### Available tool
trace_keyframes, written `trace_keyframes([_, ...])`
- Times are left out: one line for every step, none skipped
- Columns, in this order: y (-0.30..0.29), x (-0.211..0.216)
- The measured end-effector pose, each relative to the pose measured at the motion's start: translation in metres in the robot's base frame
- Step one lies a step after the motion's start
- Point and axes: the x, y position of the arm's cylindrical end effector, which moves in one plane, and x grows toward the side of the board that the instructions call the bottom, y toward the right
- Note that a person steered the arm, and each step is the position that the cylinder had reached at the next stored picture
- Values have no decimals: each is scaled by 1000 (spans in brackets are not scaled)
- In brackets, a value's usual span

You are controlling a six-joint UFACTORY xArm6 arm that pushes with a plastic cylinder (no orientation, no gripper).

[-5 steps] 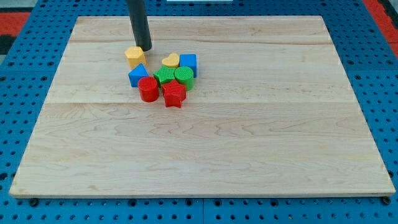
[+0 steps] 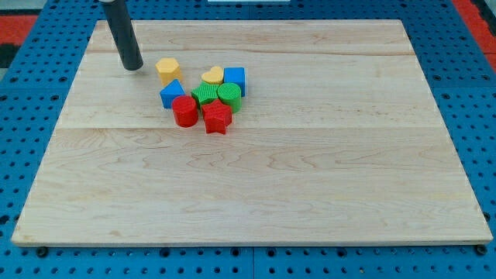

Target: Push yellow hexagon into group of blocks

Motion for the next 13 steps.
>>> trace_keyframes([10, -11])
trace_keyframes([29, -11])
trace_keyframes([44, -11])
trace_keyframes([54, -10])
trace_keyframes([59, -10])
trace_keyframes([59, -10])
trace_keyframes([59, -10])
trace_keyframes([58, -9])
trace_keyframes([58, -1])
trace_keyframes([58, 10])
trace_keyframes([58, 11])
trace_keyframes([65, 13])
trace_keyframes([79, 28])
